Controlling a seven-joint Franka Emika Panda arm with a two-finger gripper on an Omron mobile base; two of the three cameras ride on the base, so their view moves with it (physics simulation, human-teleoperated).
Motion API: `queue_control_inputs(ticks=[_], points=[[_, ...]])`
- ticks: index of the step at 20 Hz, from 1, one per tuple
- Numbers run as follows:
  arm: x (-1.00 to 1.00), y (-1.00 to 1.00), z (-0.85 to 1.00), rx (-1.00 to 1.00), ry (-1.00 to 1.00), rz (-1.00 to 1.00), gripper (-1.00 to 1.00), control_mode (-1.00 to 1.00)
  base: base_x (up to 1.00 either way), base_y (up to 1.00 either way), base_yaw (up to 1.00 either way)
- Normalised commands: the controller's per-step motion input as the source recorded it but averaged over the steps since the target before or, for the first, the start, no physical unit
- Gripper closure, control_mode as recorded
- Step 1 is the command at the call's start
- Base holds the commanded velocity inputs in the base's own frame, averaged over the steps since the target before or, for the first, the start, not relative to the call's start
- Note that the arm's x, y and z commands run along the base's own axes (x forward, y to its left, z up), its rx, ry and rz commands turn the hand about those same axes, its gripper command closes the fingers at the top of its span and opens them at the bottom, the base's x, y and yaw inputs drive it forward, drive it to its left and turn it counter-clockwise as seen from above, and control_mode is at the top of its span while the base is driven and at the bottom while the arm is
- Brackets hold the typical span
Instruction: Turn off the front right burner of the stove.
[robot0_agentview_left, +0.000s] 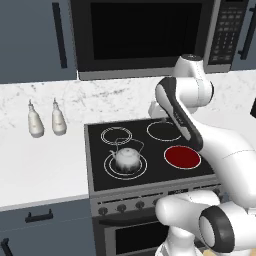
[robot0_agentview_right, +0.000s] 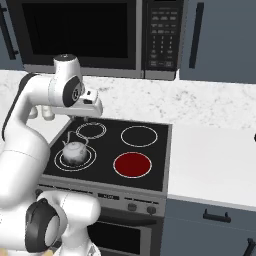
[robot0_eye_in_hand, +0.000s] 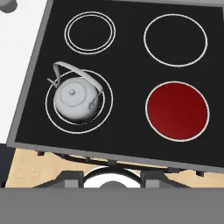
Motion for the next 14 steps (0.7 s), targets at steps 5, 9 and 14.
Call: queue_control_inputs(ticks=[5, 9, 14], points=[[-0.13, -0.01, 0.00, 0.01, -0.08, 0.00, -1.00, -1.00, 0.00, 0.00, 0.00], [-0.28, -0.05, 0.00, 0.03, -0.18, 0.00, -1.00, -1.00, 0.00, 0.00, 0.00], [-0.13, 0.00, 0.00, 0.00, -0.09, 0.00, -1.00, -1.00, 0.00, 0.00, 0.00]])
